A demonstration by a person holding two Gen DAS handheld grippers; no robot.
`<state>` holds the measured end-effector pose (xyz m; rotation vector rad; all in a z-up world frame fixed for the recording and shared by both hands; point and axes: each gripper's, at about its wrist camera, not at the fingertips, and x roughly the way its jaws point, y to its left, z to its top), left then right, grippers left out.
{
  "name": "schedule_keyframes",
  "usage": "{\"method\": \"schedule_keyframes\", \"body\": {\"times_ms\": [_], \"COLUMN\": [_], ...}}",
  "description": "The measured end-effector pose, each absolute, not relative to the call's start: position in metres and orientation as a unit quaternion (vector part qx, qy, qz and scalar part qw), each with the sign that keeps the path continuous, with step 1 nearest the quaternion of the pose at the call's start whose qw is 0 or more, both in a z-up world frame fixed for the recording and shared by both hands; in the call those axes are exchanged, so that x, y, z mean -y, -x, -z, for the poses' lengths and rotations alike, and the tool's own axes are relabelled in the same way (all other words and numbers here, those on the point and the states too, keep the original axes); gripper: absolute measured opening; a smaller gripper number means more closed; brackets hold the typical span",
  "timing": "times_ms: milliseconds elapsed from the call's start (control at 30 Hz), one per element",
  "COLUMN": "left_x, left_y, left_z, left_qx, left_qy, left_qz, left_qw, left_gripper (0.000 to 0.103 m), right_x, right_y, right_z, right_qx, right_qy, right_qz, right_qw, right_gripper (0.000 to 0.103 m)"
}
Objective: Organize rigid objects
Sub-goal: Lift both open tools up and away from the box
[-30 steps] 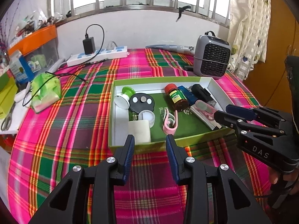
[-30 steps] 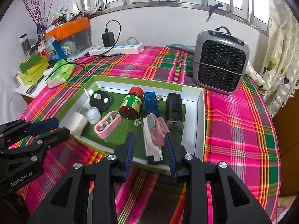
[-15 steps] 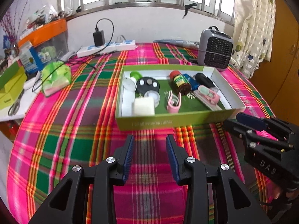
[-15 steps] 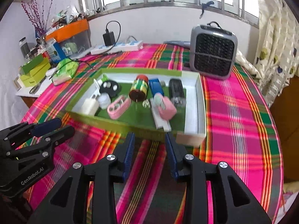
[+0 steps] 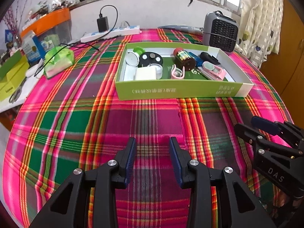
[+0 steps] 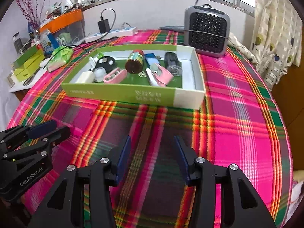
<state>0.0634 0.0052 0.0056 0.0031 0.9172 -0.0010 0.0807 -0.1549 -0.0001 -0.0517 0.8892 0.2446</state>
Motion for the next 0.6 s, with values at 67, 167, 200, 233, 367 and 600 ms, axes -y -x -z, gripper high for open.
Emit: {"method": "schedule_keyframes", "body": {"times_ms": [67, 167, 200, 233, 367, 600], "left_x": [-0.004, -0.003, -0.003, -0.002, -0.001, 0.004], "left_y": [-0.063, -0.061, -0.061, -0.06, -0.059, -0.058], "left_z": [-0.005, -0.005, -0.005, -0.005, -0.005, -0.003], "left_qx": [-0.443, -0.442, -0.442, -0.44, -0.437, -0.431], "left_qy": [-0.005, -0.005, -0.005, -0.006, -0.003, 0.0], "left_qz": [-0.002, -0.002, -0.001, -0.004, -0.009, -0.022], "left_qw": [0.897, 0.897, 0.897, 0.898, 0.899, 0.902], "left_gripper": [0.035, 0.037, 0.039, 0.039, 0.041, 0.043], "right_x": [0.156, 0.157, 0.157, 0.157, 0.159, 0.165], "right_y": [-0.078, -0.072, -0.071, -0.069, -0.064, -0.066], "right_z": [0.002, 0.003, 0.003, 0.003, 0.003, 0.004], "right_qx": [-0.432, -0.432, -0.431, -0.43, -0.43, -0.434], "right_qy": [0.028, 0.032, 0.033, 0.035, 0.035, 0.027], "right_qz": [-0.112, -0.102, -0.099, -0.095, -0.083, -0.066], "right_qw": [0.895, 0.896, 0.896, 0.897, 0.898, 0.898], "right_gripper": [0.048, 0.048, 0.048, 0.048, 0.05, 0.062]}}
